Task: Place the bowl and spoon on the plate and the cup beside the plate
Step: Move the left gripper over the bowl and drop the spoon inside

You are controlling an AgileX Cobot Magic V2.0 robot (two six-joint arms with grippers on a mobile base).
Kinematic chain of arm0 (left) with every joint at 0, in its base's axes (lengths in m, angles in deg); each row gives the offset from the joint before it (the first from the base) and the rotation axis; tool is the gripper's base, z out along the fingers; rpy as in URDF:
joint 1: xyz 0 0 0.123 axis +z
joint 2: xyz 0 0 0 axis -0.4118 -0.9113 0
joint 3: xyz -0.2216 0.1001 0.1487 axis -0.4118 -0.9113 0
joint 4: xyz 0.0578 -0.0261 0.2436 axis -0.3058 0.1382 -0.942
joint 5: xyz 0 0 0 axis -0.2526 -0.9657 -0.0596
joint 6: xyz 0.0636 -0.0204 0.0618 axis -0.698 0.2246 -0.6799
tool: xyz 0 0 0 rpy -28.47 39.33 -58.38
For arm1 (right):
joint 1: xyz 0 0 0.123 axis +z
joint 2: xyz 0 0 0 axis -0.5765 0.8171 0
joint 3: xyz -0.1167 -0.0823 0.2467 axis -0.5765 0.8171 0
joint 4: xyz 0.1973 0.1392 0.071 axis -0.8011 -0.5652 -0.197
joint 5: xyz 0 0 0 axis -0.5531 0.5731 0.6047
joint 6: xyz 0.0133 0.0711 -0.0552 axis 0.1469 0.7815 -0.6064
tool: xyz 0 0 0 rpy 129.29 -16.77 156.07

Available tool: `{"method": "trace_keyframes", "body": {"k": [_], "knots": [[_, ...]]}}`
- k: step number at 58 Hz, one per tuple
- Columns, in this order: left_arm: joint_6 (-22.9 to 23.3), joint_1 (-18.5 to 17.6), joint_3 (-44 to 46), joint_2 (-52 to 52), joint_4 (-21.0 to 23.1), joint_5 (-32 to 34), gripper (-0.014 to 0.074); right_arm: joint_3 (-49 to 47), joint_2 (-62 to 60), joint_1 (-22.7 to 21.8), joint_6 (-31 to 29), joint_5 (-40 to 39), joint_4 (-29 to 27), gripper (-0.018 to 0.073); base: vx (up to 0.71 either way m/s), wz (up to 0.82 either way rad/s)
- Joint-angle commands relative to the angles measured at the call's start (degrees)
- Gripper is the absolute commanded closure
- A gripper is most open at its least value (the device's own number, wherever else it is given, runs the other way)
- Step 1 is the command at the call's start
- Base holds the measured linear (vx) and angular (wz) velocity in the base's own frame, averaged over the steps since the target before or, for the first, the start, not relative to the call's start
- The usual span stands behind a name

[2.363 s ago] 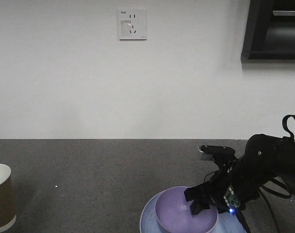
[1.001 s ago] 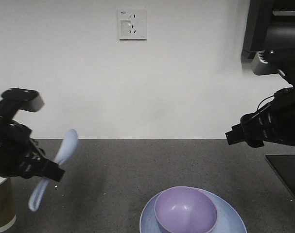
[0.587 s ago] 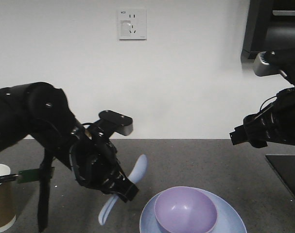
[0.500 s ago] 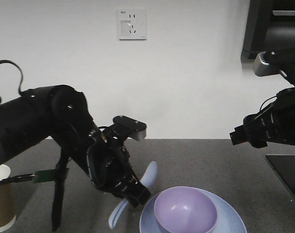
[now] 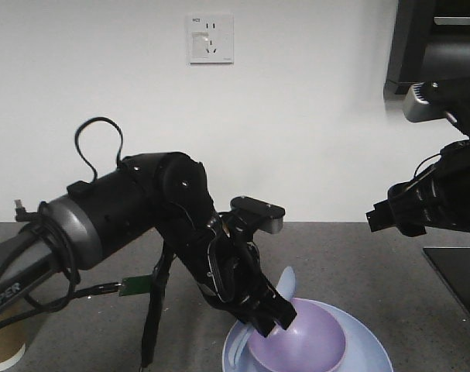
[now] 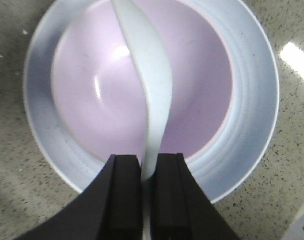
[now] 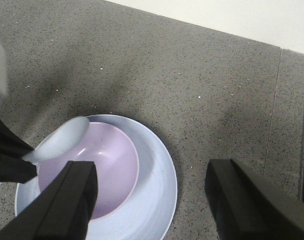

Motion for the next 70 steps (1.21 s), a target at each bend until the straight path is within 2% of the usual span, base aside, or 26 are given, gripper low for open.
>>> {"method": "trace_keyframes", "body": {"k": [1,22,29,42,50,57,70], "knots": [[1.50,-0.43,1.78,1.79,1.72,-0.29,0.0596,-2.04,-1.57,-0.22,0.07,-3.60,0.33,0.0040,0.00,0.00],[1.93,-0.68,1.78,0.93,2.53,-0.29,0.0576,-2.04,-1.57,-0.22,0.07,-3.48,0.33,0.0040,0.00,0.00],[1.86,-0.68,1.78,0.93,2.53,-0.29,0.0505,-2.04,-1.57,-0.22,0.07,-3.50,0.26,0.0040,0.00,0.00],[2.19,-0.68,1.78,0.93,2.53,-0.29,0.0279,-2.04,-1.57,-0.22,0.07,-3.31,0.17,0.0040,0.00,0.00],[2.58,-0.68,1.78,0.93,2.53,-0.29,0.0171,-2.04,-1.57,-0.22,0.13,-3.32,0.17,0.0040,0.00,0.00],[2.71,-0.68,1.78,0.93,2.53,-0.29,0.0130,-2.04,-1.57,-0.22,0.13,-3.32,0.17,0.0040,0.00,0.00],[3.00,-0.68,1.78,2.23,2.41,-0.29,0.0129,-2.04,-1.57,-0.22,0.12,-3.37,0.17,0.0040,0.00,0.00]]}}
